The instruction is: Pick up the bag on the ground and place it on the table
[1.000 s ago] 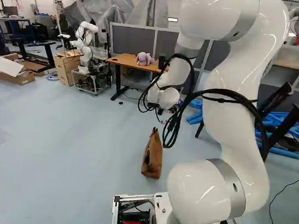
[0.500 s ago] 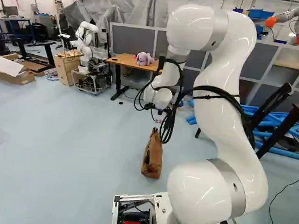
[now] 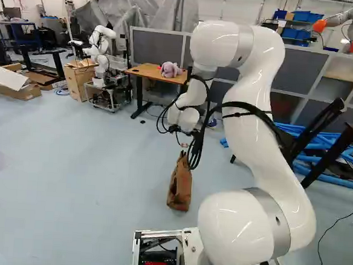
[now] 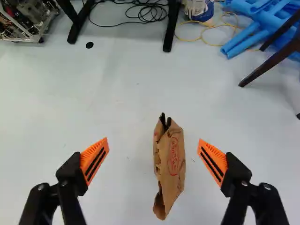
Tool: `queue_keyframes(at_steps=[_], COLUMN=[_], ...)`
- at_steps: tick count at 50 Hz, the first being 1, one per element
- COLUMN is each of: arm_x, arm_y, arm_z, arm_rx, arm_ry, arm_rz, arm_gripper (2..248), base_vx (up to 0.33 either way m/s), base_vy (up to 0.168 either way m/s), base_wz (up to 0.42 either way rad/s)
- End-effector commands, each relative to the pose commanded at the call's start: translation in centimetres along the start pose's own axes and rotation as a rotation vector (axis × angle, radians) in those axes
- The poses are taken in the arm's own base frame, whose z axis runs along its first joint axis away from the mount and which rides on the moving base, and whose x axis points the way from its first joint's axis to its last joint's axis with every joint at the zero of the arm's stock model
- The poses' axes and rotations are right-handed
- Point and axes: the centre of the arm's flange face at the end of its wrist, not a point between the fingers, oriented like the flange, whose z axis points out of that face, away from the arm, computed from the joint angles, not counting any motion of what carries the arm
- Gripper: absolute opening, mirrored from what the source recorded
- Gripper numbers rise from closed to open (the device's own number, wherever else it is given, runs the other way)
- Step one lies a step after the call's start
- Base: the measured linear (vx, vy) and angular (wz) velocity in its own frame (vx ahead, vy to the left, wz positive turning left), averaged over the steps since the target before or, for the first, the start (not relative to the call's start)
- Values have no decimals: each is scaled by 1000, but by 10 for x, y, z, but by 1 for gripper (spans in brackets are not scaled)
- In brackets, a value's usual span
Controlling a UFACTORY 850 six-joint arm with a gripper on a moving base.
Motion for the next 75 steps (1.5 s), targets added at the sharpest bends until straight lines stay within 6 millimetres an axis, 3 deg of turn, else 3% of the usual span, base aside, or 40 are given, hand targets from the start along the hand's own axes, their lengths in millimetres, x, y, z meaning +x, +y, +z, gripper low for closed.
queue_keyframes(at_steps=[75], arm_x=[-47], arm_y=[1], arm_z=[94], arm_rx=[-32], arm_ry=[-97], arm_rz=[-15], arm_gripper=[247], base_vx=[0], base_vy=[0], base_wz=[0])
